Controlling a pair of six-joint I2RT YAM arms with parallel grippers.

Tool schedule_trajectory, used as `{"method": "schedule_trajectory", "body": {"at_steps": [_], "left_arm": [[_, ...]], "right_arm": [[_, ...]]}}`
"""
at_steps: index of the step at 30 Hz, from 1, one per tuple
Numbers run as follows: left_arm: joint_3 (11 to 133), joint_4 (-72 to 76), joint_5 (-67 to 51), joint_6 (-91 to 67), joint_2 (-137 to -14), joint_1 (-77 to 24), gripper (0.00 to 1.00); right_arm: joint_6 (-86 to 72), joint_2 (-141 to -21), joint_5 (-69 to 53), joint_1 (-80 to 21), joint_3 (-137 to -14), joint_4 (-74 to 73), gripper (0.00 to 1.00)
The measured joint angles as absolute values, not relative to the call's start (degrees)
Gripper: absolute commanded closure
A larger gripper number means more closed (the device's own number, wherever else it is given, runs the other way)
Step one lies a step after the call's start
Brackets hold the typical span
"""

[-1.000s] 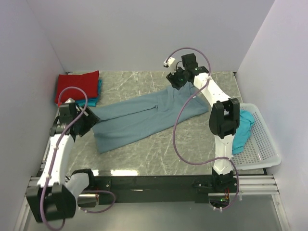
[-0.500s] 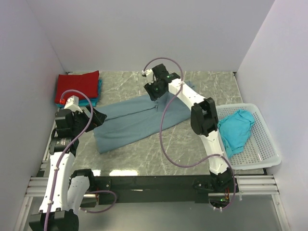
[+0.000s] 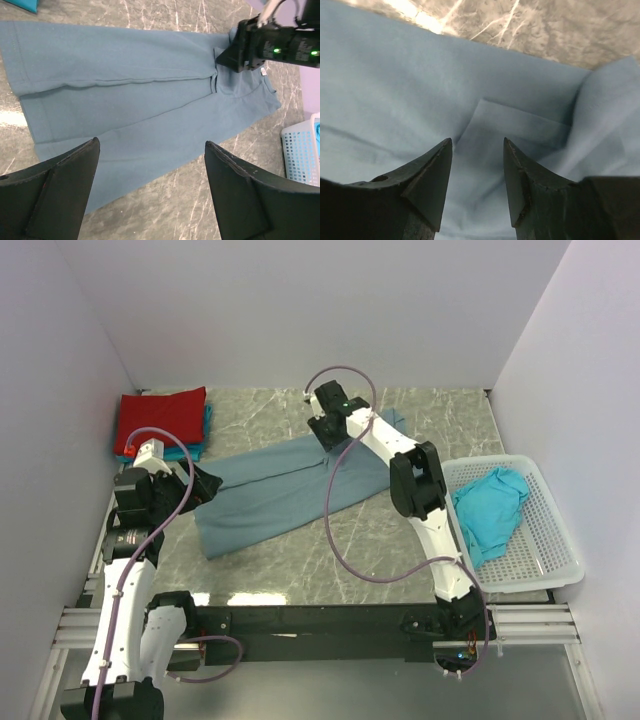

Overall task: Fold and stack the t-shirts
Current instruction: Fold the tshirt

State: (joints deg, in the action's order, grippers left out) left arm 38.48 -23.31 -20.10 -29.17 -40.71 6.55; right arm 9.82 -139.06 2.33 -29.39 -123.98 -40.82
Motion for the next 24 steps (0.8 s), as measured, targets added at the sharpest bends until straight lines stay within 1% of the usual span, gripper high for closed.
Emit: {"method": "schedule_trajectory", "body": {"at_steps": [4, 8, 11, 14, 16, 19, 22, 23, 24], "left_arm": [[38.48, -23.31, -20.1, -29.17, -40.71, 6.5, 0.1], [38.46, -23.29, -20.1, -29.15, -40.73, 6.5, 0.1], [38.46, -23.29, -20.1, -29.17, -40.73, 6.5, 0.1], [38.46, -23.29, -20.1, -29.17, -40.73, 6.5, 0.1], [38.46, -23.29, -20.1, -29.17, -40.75, 6.48, 0.1], [38.46, -23.27, -20.1, -29.17, -40.84, 6.48, 0.1], [38.46, -23.27, -20.1, -29.15, -41.01, 6.48, 0.1], [38.46, -23.27, -20.1, -29.15, -41.08, 6.48, 0.1], [38.46, -23.27, -20.1, -29.17, -41.08, 6.48, 0.1]], "right_arm": [[9.61, -141.21, 2.81, -29.39, -124.62, -41.1, 0.49], [9.41, -142.02, 3.42, -29.39, -125.75, -41.21, 0.55], [9.23, -142.02, 3.7, -29.39, -126.34, -41.23, 0.57], [9.17, -142.02, 3.73, -29.41, -126.45, -41.17, 0.68], [9.15, -142.02, 3.73, -29.45, -126.45, -41.21, 0.72], [9.23, -142.02, 3.7, -29.61, -126.45, -41.19, 0.74], [9.28, -142.02, 3.68, -29.89, -126.45, -41.21, 0.78], [9.28, -142.02, 3.68, -30.0, -126.45, -41.21, 0.83], [9.43, -142.02, 3.68, -30.11, -126.56, -41.23, 0.86]]}}
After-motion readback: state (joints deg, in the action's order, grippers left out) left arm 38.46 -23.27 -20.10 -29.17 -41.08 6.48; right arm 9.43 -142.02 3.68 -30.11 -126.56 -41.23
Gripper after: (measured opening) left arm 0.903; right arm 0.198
